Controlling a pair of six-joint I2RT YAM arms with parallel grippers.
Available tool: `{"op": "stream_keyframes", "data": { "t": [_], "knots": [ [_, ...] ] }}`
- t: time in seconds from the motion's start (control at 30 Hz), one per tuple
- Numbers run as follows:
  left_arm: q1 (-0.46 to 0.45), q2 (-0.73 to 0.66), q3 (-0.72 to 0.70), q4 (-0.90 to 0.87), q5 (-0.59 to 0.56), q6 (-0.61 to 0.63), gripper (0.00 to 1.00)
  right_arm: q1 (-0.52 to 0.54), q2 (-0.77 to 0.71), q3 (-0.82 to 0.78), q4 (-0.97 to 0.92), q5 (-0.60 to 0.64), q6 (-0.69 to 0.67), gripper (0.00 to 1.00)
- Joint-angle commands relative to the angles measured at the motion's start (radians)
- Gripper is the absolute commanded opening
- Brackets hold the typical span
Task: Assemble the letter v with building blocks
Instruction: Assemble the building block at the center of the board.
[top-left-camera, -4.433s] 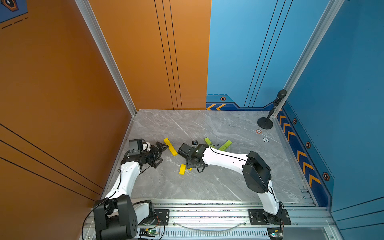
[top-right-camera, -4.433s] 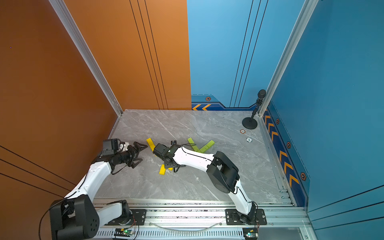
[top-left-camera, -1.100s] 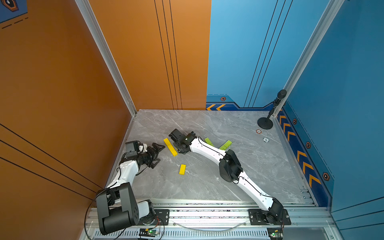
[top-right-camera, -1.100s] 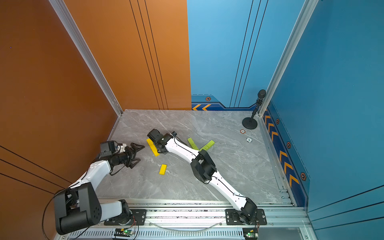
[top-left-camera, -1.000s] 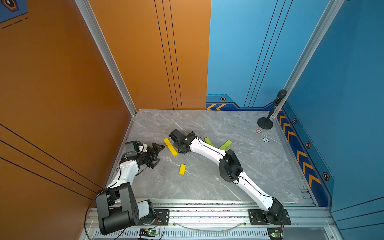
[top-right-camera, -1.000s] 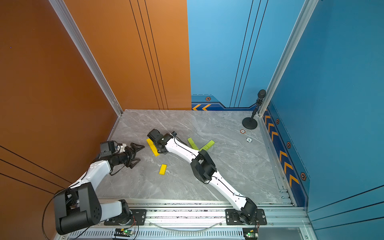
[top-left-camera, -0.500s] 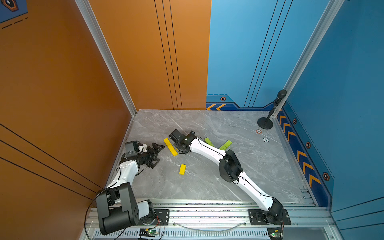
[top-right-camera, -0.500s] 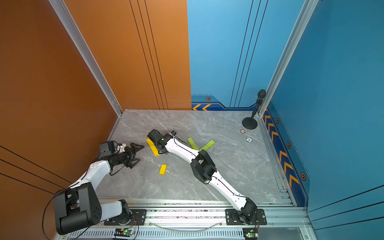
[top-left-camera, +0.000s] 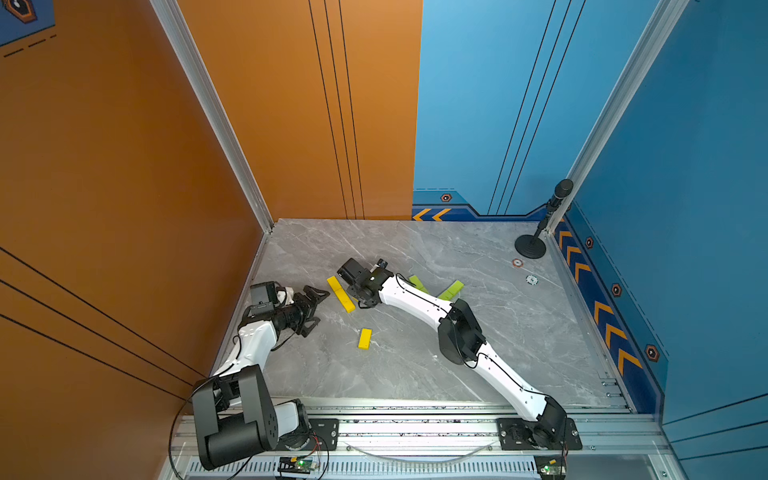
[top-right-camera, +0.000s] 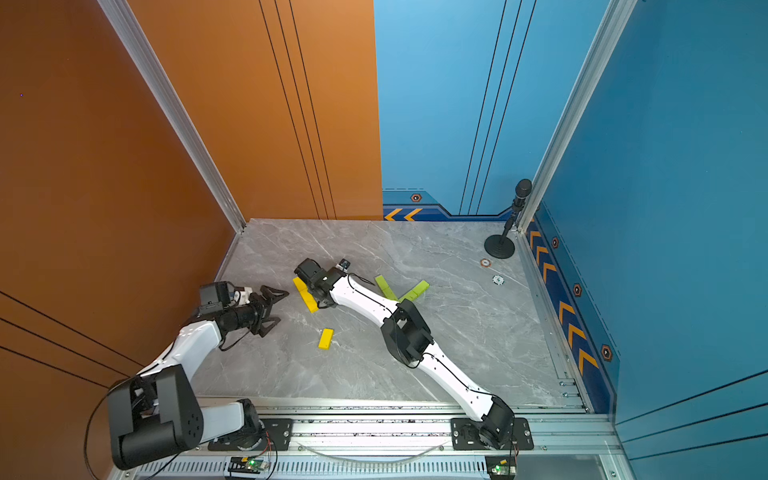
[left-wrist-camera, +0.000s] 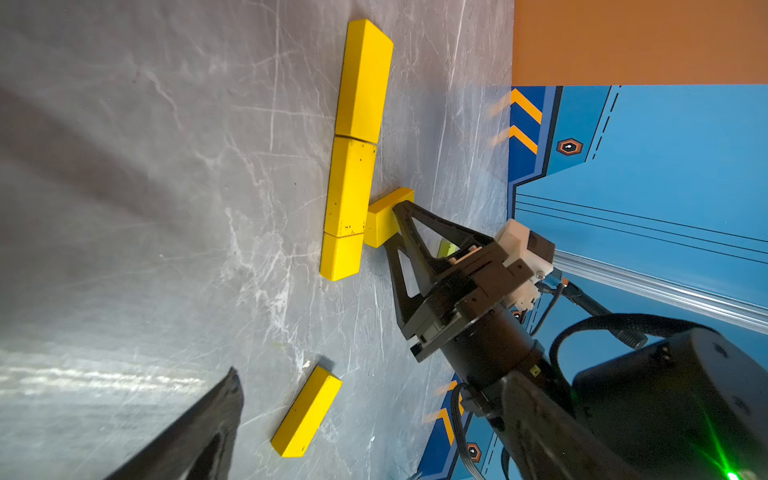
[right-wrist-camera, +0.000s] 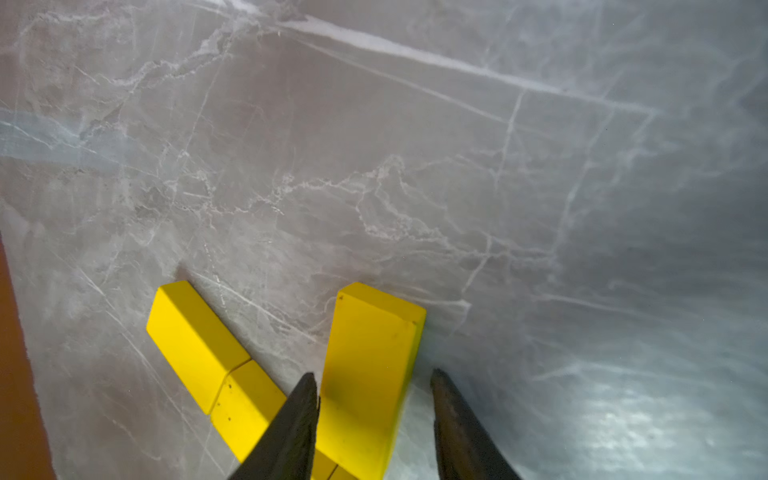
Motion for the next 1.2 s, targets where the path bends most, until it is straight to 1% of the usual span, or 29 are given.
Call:
{"op": "stream_keyframes", "data": {
  "t": [0.0,0.07,0.1,0.13,0.27,0.33,0.4,0.43,0.7,0.87,0.97,1.03,1.17],
  "knots": [
    [0.009,0.000,-0.013,-0.009,0.011,0.023,0.98,-0.001,-0.056,-0.009,-0.093,0.061,-0.063,0.51],
    [0.011,-0.001,-0.013,-0.013,0.009,0.025,0.98,-0.005,-0.075,-0.012,-0.106,0.077,-0.089,0.54],
    [0.011,-0.001,-0.012,-0.015,0.007,0.026,0.98,-0.011,-0.084,-0.015,-0.106,0.077,-0.110,0.57],
    [0.011,-0.002,-0.012,-0.018,0.007,0.029,0.98,-0.018,-0.089,-0.017,-0.110,0.072,-0.130,0.61],
    [0.011,-0.002,-0.011,-0.023,0.000,0.033,0.98,-0.052,-0.099,-0.035,-0.105,0.030,-0.207,0.69],
    [0.011,0.001,-0.009,-0.027,-0.001,0.036,0.98,-0.065,-0.095,-0.041,-0.091,0.007,-0.240,0.79],
    [0.013,0.001,-0.007,-0.031,-0.003,0.037,0.98,-0.081,-0.081,-0.042,-0.066,-0.034,-0.271,0.94],
    [0.013,0.001,-0.009,-0.031,-0.004,0.039,0.98,-0.090,-0.067,-0.040,-0.042,-0.070,-0.293,1.00],
    [0.019,0.004,-0.006,-0.041,-0.008,0.045,0.98,-0.132,0.036,-0.017,0.125,-0.278,-0.367,1.00],
    [0.023,0.013,-0.003,-0.042,-0.007,0.045,0.98,-0.150,0.128,0.070,0.212,-0.402,-0.368,1.00],
    [0.025,0.017,-0.002,-0.042,-0.006,0.046,0.98,-0.162,0.163,0.096,0.240,-0.443,-0.350,1.00],
    [0.025,0.017,-0.003,-0.041,-0.006,0.046,0.98,-0.166,0.170,0.095,0.249,-0.445,-0.352,1.00],
    [0.025,0.022,-0.003,-0.041,-0.009,0.046,0.98,-0.172,0.187,0.101,0.325,-0.511,-0.357,1.00]
  ]
}}
